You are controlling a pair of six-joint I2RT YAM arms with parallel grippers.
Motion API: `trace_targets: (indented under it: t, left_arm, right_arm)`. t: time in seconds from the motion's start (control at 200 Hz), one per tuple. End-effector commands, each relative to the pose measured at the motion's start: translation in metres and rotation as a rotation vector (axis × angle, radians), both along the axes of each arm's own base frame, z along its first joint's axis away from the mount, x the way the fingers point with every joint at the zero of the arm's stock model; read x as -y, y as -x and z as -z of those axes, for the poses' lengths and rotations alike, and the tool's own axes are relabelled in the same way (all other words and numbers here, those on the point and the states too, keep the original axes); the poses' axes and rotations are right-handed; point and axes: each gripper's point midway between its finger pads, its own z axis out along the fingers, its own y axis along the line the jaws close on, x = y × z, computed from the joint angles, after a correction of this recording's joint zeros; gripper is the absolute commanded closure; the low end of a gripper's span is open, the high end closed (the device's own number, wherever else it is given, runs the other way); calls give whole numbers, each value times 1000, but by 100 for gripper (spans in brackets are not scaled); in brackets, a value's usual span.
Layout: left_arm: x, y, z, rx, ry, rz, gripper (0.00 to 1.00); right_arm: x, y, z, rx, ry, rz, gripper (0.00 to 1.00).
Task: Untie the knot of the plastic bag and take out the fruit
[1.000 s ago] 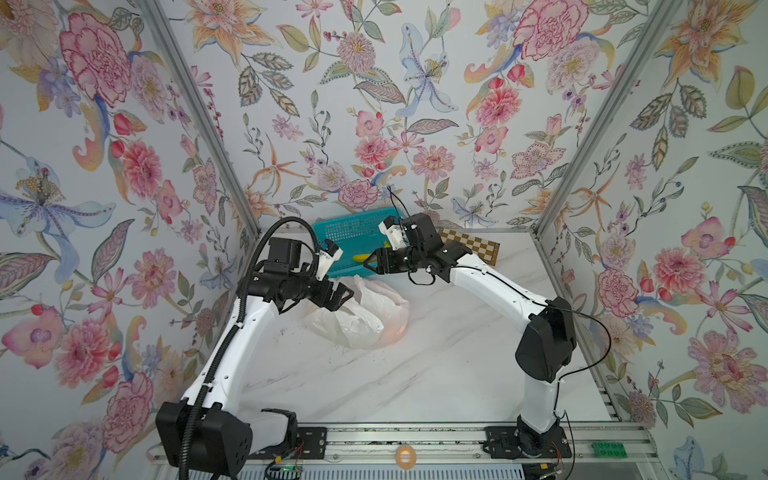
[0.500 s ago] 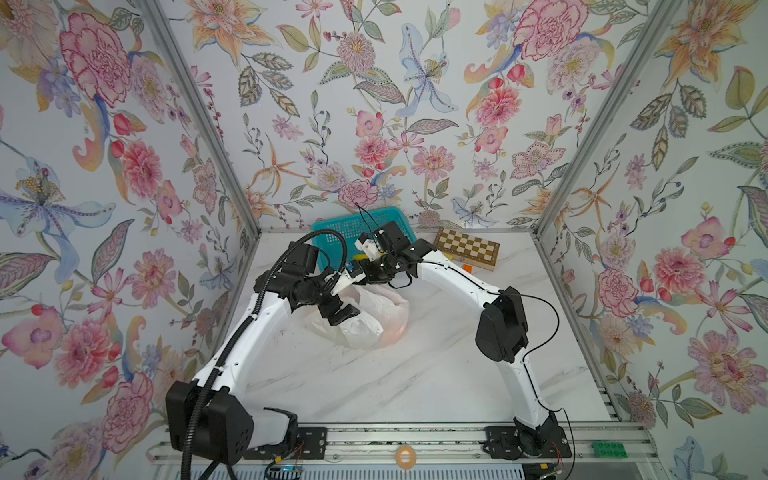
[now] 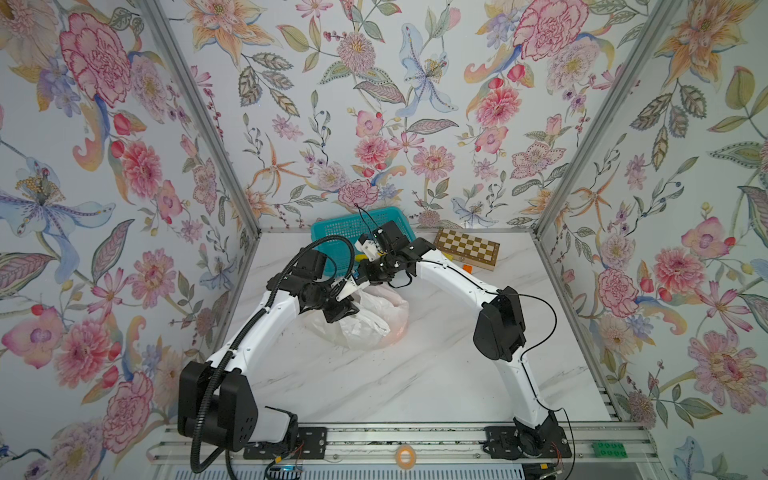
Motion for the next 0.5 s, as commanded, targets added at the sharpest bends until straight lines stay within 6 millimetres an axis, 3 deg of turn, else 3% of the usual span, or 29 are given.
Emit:
trace_targets:
  t: [0.0, 0.08, 0.245, 0.495]
  left_arm:
    - [3, -1, -9, 34, 52, -58, 95]
    - [2, -4, -17, 79, 106, -132, 100]
    - [-16, -22, -48, 171, 227, -407, 100]
    - [-47, -46, -76, 113, 369, -817, 100]
  right_arm:
    - [2, -1, -2, -7, 8, 15, 89]
    - [7, -6, -11, 1, 6, 50, 93]
    - [22, -11, -36, 66, -3, 97, 97]
    - [59, -12, -71, 150, -76, 208, 97]
